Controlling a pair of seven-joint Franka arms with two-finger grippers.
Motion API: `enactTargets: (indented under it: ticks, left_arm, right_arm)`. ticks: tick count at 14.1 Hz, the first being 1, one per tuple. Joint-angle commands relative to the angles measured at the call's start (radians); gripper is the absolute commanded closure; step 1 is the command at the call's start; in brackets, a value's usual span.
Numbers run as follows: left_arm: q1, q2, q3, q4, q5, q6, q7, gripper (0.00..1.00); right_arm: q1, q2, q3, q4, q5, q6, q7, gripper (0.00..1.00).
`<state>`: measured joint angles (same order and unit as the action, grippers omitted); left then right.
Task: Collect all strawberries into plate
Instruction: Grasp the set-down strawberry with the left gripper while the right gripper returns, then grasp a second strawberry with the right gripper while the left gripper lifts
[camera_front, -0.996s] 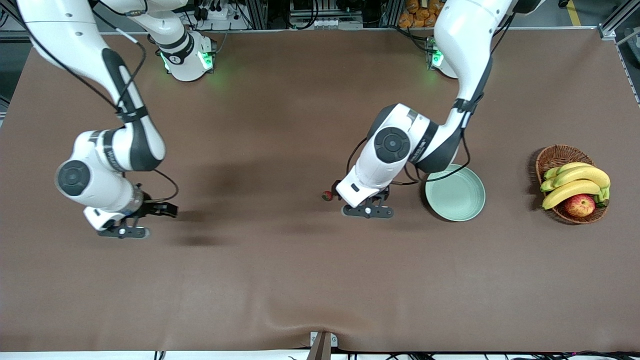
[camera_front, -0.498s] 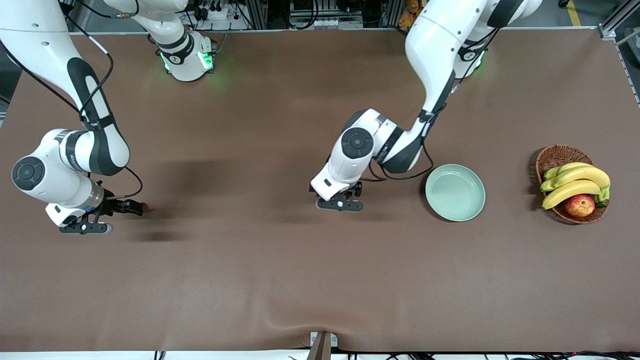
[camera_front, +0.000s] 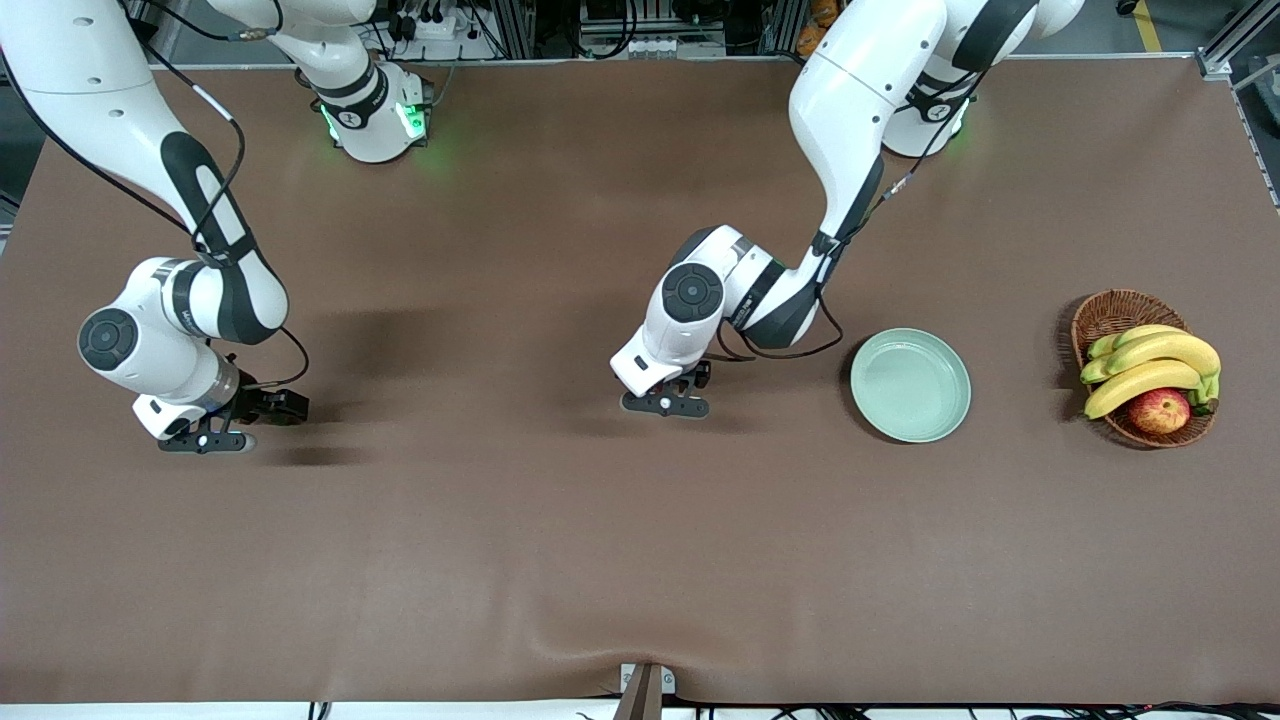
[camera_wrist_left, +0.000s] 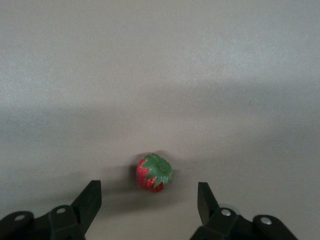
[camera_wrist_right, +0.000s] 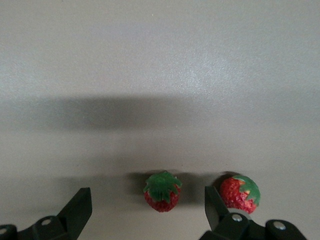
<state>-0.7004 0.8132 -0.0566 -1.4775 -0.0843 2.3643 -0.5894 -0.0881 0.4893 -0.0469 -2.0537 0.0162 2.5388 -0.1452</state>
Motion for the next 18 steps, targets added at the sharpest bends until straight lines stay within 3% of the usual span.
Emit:
enactTargets:
  ticks: [1, 7, 12, 18]
  left_arm:
    - [-0.011, 0.024, 0.012, 0.028, -0.003, 0.01, -0.01, 0.18]
    - [-0.018, 0.043, 0.012, 0.026, 0.0, 0.03, -0.009, 0.27]
    - [-0.018, 0.043, 0.014, 0.026, 0.0, 0.03, -0.01, 0.56]
    - [-0.014, 0.044, 0.017, 0.028, -0.002, 0.032, -0.003, 0.59]
  right_arm:
    - [-0.019, 0.006, 0.013, -0.014, -0.002, 0.018, 0.018, 0.0]
    - [-0.019, 0.018, 0.013, -0.01, 0.028, 0.018, 0.024, 0.0]
    - [-0.021, 0.021, 0.013, -0.005, 0.037, 0.018, 0.024, 0.0]
    - [-0.022, 0.023, 0.013, -0.003, 0.041, 0.02, 0.024, 0.0]
